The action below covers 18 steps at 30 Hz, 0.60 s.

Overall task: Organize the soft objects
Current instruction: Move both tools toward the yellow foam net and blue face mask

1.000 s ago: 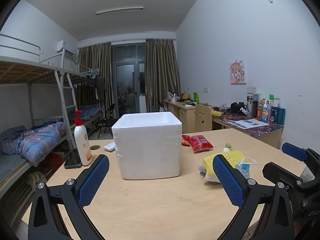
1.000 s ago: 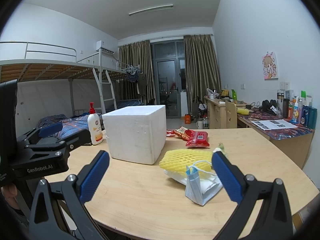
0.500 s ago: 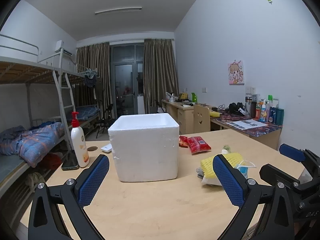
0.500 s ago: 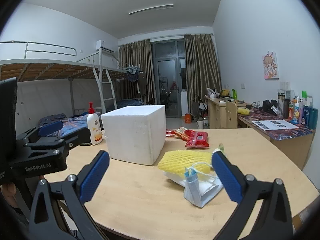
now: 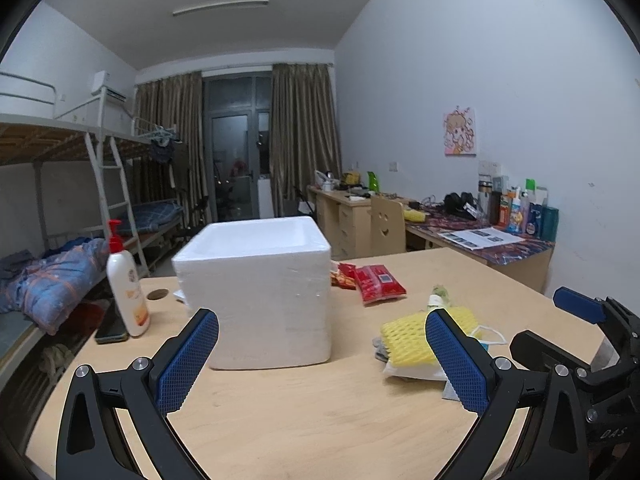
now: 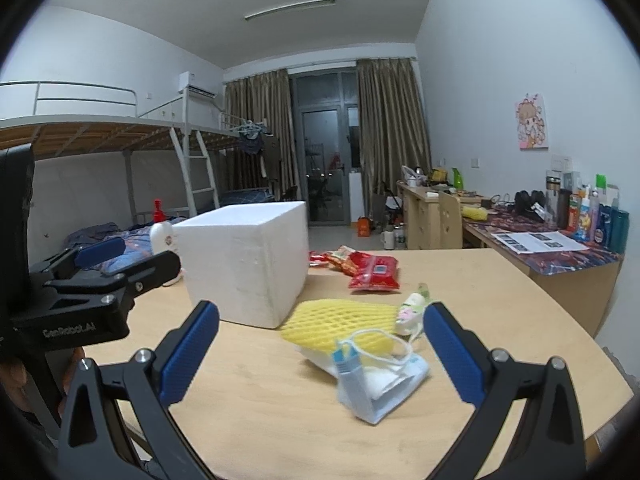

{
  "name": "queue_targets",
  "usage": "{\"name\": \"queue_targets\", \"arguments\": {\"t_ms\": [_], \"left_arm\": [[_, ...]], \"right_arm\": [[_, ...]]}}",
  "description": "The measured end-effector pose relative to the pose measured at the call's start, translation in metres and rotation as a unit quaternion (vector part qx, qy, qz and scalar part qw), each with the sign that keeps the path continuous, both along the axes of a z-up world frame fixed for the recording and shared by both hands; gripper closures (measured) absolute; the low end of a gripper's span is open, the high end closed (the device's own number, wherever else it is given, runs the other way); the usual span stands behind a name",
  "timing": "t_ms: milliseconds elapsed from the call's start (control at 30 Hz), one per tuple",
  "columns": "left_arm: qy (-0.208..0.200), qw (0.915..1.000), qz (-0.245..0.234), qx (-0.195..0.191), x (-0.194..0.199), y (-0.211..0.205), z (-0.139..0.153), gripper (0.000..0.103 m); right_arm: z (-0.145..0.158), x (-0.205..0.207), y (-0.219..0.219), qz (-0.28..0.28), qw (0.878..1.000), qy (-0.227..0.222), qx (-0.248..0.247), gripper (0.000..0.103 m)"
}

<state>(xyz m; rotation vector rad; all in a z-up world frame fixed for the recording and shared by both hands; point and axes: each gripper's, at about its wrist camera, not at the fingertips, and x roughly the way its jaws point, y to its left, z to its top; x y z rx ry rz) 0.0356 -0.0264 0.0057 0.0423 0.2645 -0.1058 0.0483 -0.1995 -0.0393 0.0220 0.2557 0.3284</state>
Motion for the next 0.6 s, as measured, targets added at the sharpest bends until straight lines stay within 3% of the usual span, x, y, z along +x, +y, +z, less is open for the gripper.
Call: {"name": "queue_targets", "arguments": {"t_ms": [267,600], "left_arm": [[0.043,0.998,-0.044,-0.009,0.036,-0.019,-0.012,0.0],[0.112,0.9886,-0.098,-0.027,0.081,-0.043,-0.033,0.0]], "right_arm": [[-0.009,0.014,-0.014,-0.023,0.999,0.021,-0.007,0.0],[-0.026,0.024,-0.034,-0.027,0.998,0.052,-0.008,0.0]]}}
